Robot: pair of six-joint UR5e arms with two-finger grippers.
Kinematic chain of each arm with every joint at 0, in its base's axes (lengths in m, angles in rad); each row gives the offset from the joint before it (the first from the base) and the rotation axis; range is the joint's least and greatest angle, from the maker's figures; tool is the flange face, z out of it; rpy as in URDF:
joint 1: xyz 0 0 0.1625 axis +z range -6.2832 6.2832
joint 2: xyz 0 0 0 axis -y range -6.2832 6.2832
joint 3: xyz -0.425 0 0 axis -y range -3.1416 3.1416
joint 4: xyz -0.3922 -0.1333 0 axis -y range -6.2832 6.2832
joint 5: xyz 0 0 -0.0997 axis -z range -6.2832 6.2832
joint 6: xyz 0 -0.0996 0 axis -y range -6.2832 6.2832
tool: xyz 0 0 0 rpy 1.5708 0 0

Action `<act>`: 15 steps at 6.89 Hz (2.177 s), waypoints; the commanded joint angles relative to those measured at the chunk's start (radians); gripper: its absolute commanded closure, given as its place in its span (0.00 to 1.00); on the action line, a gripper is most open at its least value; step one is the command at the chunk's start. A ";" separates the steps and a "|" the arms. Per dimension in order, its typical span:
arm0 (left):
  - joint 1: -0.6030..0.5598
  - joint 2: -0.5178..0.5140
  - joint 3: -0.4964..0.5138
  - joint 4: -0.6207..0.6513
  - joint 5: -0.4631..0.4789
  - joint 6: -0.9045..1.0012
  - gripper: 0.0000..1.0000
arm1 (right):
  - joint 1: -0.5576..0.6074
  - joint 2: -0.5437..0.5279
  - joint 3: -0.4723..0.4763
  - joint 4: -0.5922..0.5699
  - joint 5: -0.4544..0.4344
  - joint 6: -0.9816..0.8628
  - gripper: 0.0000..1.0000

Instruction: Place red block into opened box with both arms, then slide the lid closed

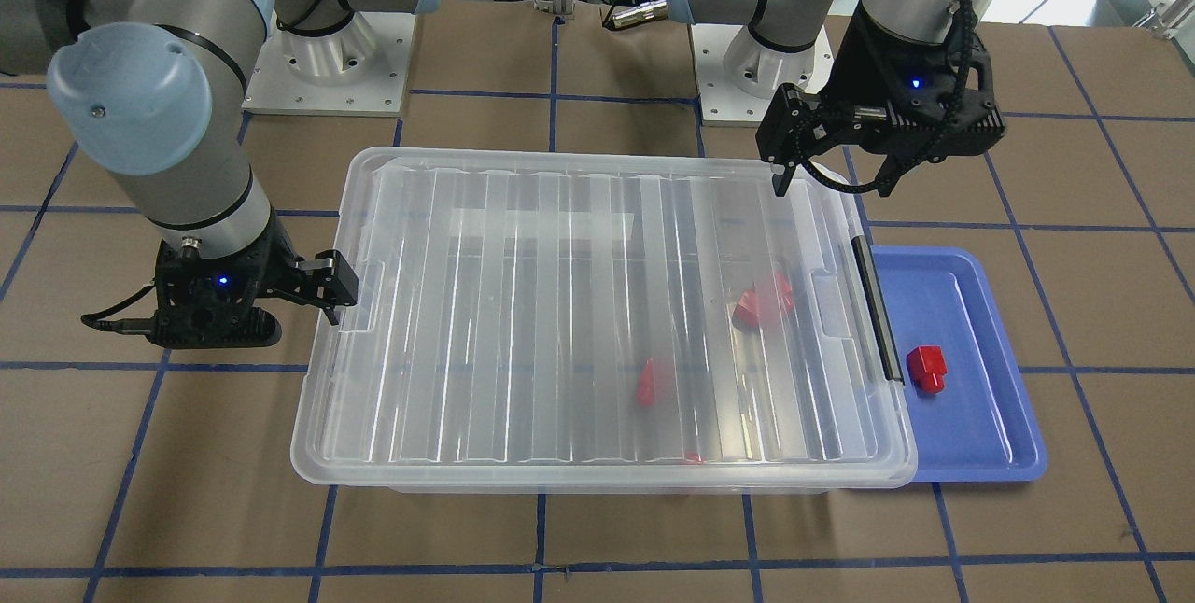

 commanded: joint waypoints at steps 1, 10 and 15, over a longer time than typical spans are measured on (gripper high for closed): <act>0.000 -0.001 0.000 -0.001 0.000 0.000 0.00 | 0.000 0.005 0.023 0.002 0.010 -0.005 0.00; -0.003 0.005 -0.001 -0.002 0.002 0.000 0.00 | -0.068 -0.006 0.047 0.044 -0.180 -0.028 0.00; 0.018 -0.054 0.008 -0.016 0.008 -0.002 0.00 | -0.217 -0.008 0.040 0.046 -0.177 -0.028 0.00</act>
